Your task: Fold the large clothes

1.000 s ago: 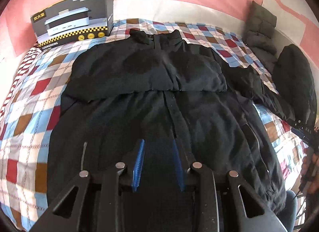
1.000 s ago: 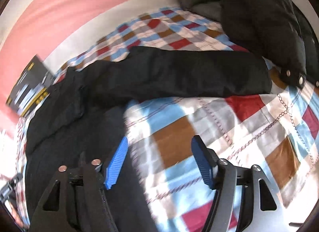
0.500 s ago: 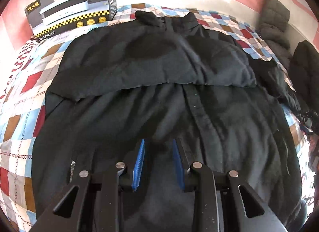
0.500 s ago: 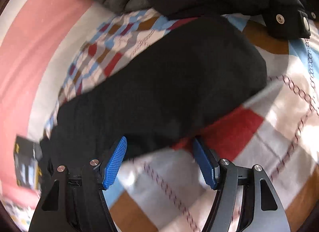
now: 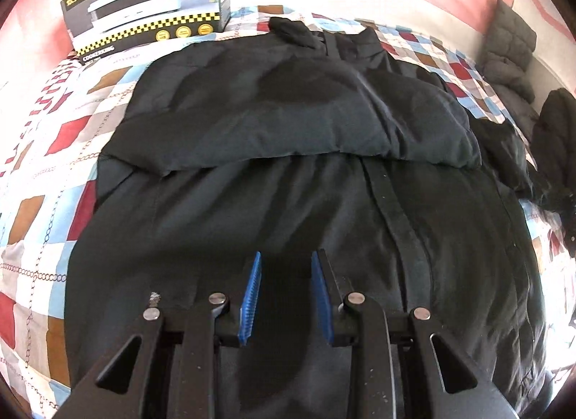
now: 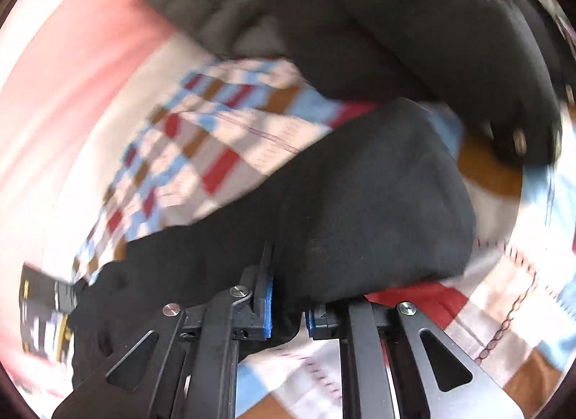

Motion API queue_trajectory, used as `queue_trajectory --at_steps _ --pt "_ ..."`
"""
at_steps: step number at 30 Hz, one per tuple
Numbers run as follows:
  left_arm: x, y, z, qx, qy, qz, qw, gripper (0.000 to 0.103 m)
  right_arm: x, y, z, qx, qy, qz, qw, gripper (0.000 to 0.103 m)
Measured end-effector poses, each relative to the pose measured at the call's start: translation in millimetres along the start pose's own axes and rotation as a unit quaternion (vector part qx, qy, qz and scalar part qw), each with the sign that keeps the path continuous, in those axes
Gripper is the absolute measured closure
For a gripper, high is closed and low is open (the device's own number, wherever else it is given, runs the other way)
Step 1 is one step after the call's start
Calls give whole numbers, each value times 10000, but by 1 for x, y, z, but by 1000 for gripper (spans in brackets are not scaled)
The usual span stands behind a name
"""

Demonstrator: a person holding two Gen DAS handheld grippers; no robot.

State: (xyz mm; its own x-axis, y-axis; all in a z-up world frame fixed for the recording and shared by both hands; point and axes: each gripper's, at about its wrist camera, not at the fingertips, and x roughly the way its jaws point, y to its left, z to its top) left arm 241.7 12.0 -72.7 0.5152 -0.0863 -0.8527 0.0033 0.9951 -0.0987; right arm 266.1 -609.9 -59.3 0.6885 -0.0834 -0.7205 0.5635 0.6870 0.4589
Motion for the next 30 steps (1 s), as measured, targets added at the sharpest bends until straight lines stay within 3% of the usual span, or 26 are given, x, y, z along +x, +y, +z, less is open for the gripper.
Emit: queue_trajectory --at_steps 6,13,21,26,30 --pt "-10 19 0 -244 -101 20 9996 73 -55 92 13 -927 -424 694 9924 91" --pt "-20 50 -4 -543 -205 72 9983 72 -89 227 -17 -2103 -406 1721 9615 91" --pt "-28 89 -12 -842 -294 178 9959 73 -56 357 -110 -3166 295 2398 9173 91" --pt "-28 109 -17 -1035 -318 229 9939 73 -16 400 -195 -3711 1025 2470 8892 91" --pt "-30 115 -19 -1061 -356 216 9935 73 22 411 -252 -4077 1568 2258 8707 89"
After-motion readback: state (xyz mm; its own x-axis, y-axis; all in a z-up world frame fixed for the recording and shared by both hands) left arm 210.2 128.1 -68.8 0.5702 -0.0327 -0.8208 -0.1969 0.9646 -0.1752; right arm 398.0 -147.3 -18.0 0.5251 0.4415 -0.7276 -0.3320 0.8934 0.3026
